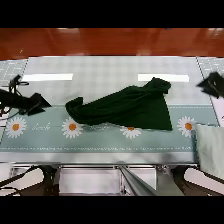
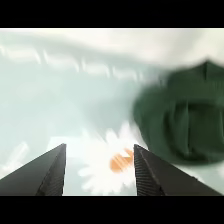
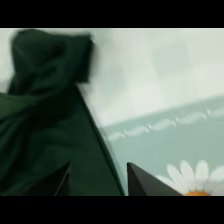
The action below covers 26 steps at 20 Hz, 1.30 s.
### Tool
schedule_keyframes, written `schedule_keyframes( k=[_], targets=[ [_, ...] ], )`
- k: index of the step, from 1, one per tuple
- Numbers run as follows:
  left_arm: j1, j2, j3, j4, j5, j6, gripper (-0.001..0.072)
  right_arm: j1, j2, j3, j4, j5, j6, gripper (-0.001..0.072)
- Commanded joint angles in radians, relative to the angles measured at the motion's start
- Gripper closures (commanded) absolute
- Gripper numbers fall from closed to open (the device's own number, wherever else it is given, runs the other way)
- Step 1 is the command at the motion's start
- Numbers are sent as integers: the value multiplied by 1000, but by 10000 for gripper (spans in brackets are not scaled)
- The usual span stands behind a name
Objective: Fold the shirts.
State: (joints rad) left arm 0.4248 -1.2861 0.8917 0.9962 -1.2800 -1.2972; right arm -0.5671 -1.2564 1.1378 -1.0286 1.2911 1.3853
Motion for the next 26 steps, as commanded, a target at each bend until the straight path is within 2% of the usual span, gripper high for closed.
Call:
schedule_keyframes(
  k=[1,5,10,13,16,17,18,19,22,26],
  targets=[
    [26,-9,-144,-166,-48,143,200,-73,101,-265,11,-63,-58,305],
    [-123,-51,-196,-167,-17,146,200,-73,116,-394,100,-82,-124,305],
    [-316,-120,-196,-172,130,49,200,-73,116,-397,106,-83,-125,305],
    [-382,-129,-195,-205,235,3,200,-73,116,-397,104,-83,-127,305],
    [-401,-129,-195,-275,301,2,205,-73,115,-401,92,-82,-133,305],
    [-400,-129,-195,-296,304,2,294,-73,115,-410,87,-82,-134,305],
    [-400,-129,-195,-298,300,17,638,-73,114,-429,77,-82,-134,305],
    [-401,-129,-193,-301,288,71,687,-73,113,-452,73,-79,-135,305],
    [-399,-129,-188,-299,254,107,687,-73,112,-520,82,-85,-135,305],
    [-399,-129,-188,-300,253,107,687,-55,36,-524,106,-76,-143,305]
  ],
)
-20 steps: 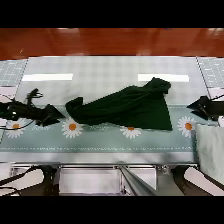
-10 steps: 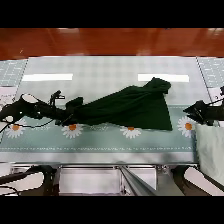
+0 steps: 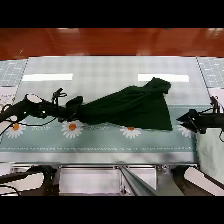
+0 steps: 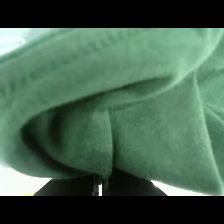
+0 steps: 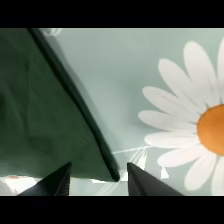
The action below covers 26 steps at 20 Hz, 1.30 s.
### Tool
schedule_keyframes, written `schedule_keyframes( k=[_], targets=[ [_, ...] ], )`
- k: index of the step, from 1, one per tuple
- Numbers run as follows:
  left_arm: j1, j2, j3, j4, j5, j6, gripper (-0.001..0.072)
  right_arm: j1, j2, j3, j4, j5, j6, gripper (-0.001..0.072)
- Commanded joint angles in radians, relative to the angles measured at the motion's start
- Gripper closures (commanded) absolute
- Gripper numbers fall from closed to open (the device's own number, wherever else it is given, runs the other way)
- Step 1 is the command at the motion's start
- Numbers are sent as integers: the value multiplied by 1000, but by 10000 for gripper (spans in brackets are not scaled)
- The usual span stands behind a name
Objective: Fold the shirts.
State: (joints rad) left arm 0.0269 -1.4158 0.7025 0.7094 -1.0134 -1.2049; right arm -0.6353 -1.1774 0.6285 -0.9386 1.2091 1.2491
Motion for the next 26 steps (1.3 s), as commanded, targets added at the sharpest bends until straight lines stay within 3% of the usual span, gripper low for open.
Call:
schedule_keyframes(
  k=[1,7,8,9,10,13,16,21,26],
  targets=[
    [-2,1,2,-14,-16,15,687,37,-67,-15,16,4,-10,305],
    [-1,1,2,-90,-19,15,687,230,-203,1,176,-113,-37,308],
    [-1,2,2,-90,-19,16,687,262,-217,19,201,-117,-48,367],
    [0,2,2,-90,-19,16,687,286,-222,40,223,-117,-60,498],
    [6,6,5,-90,-24,16,687,308,-220,67,256,-105,-103,686],
    [76,49,91,-91,-155,46,687,327,-187,217,293,22,-116,689],
    [192,192,259,-133,-264,45,687,327,-44,433,291,49,-66,689],
    [313,459,589,-232,-263,43,687,327,243,830,185,-11,62,689],
    [318,621,848,-230,-263,25,687,327,507,994,85,-84,115,689]
  ],
)
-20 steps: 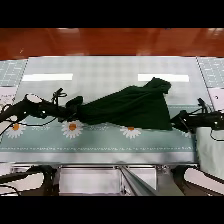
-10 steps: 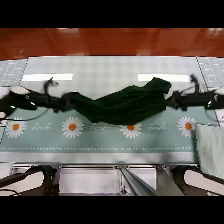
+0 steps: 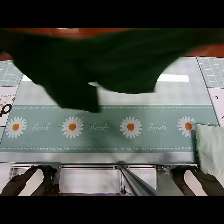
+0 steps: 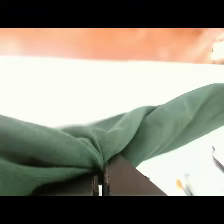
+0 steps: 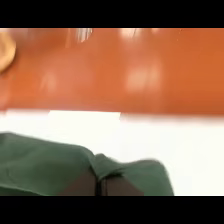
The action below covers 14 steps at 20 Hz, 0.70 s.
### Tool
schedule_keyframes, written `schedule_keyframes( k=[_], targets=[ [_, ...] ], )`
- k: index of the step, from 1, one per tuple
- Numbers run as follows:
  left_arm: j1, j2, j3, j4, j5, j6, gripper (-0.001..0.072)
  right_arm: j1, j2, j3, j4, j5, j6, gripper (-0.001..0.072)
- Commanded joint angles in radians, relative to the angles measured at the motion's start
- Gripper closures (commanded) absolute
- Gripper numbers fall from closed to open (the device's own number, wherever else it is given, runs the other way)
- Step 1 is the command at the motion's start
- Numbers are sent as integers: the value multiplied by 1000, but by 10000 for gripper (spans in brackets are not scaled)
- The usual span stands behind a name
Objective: Fold the shirts.
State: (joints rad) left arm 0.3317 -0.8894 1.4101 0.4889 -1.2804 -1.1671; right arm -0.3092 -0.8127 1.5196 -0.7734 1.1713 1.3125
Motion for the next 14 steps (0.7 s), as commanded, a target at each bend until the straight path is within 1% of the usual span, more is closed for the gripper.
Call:
schedule_keyframes(
  k=[1,3,5,7,8,11,14],
  targets=[
    [13,125,168,-8,3,-15,687,0,185,119,-135,-45,77,689],
    [13,201,198,41,-4,-17,687,0,273,126,-249,-42,138,689],
    [13,290,202,173,-5,-69,687,0,340,126,-329,-1,182,689],
    [10,372,202,311,-7,-121,687,0,386,126,-370,55,205,689],
    [-6,407,202,357,-16,-132,687,0,400,126,-385,81,222,689],
    [-79,448,202,377,-44,-140,687,0,416,126,-423,152,248,689],
    [-95,437,141,381,-97,-159,687,0,415,107,-465,173,265,689]
  ],
)
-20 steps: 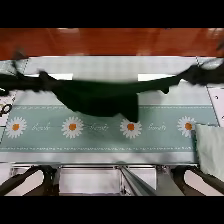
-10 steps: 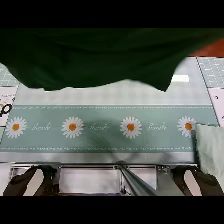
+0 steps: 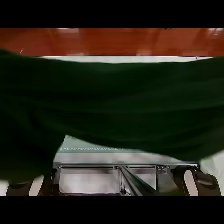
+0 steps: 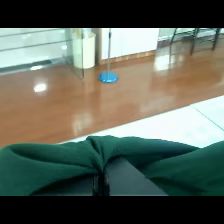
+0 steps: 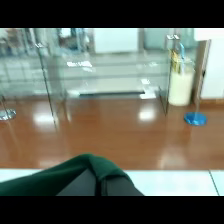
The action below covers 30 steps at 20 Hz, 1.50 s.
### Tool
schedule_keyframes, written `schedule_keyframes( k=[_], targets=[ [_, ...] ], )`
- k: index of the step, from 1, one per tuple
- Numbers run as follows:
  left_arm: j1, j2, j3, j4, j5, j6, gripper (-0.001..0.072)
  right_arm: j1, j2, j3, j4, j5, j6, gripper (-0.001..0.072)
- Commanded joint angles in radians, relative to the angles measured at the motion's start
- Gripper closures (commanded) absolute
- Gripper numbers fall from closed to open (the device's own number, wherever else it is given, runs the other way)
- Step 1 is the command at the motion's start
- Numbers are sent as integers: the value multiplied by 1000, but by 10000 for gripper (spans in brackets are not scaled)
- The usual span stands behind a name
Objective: Fold the shirts.
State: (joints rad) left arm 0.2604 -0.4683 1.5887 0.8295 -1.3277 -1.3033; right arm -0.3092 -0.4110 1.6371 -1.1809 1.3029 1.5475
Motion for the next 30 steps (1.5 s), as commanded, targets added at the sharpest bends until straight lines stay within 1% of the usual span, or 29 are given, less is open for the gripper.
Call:
schedule_keyframes(
  k=[1,4,5,6,8,10,12,14,16,17,19,20,21,22,23,24,25,26,27,28,29,30],
  targets=[
    [-24,11,-81,39,-53,-28,687,0,10,-28,-61,39,31,689],
    [-24,-38,-250,27,-53,-36,687,0,-35,-98,-24,36,14,689],
    [-24,-66,-304,10,-53,-20,687,0,-59,-129,-2,35,-2,689],
    [-24,-106,-364,-20,-43,20,687,0,-88,-161,25,32,-26,689],
    [-34,-213,-462,-94,21,98,687,0,-167,-241,76,-2,-79,689],
    [-66,-367,-498,-119,91,150,687,1,-280,-315,116,-50,-132,689],
    [-109,-550,-488,-120,171,177,687,1,-427,-362,150,-114,-179,689],
    [-140,-729,-456,-132,275,177,687,3,-607,-367,164,-197,-208,689],
    [-153,-900,-385,-159,356,177,687,3,-790,-360,236,-291,-243,689],
    [-155,-980,-336,-181,373,177,687,3,-877,-348,288,-315,-257,689],
    [-156,-1114,-237,-231,365,173,687,3,-1045,-323,455,-363,-320,689],
    [-157,-1164,-197,-245,343,163,687,3,-1106,-321,528,-380,-345,688],
    [-157,-1204,-165,-248,317,132,686,3,-1162,-321,583,-386,-348,689],
    [-157,-1235,-142,-247,293,101,648,3,-1202,-321,618,-381,-349,688],
    [-157,-1251,-134,-246,277,79,398,3,-1229,-321,639,-375,-348,617],
    [-154,-1255,-134,-242,253,69,204,3,-1244,-321,646,-364,-341,399],
    [-143,-1255,-127,-212,222,68,197,3,-1242,-320,647,-352,-342,297],
    [-122,-1253,-110,-174,165,60,197,-11,-1235,-308,645,-312,-342,297],
    [-93,-1252,-88,-122,102,23,198,-39,-1227,-285,640,-242,-341,297],
    [-56,-1248,-71,-58,36,-18,198,-72,-1214,-265,626,-159,-341,298],
    [-11,-1234,-69,2,-28,-39,199,-113,-1193,-255,612,-55,-347,298],
    [34,-1217,-72,51,-78,-41,199,-153,-1171,-255,580,46,-356,298]
  ],
)
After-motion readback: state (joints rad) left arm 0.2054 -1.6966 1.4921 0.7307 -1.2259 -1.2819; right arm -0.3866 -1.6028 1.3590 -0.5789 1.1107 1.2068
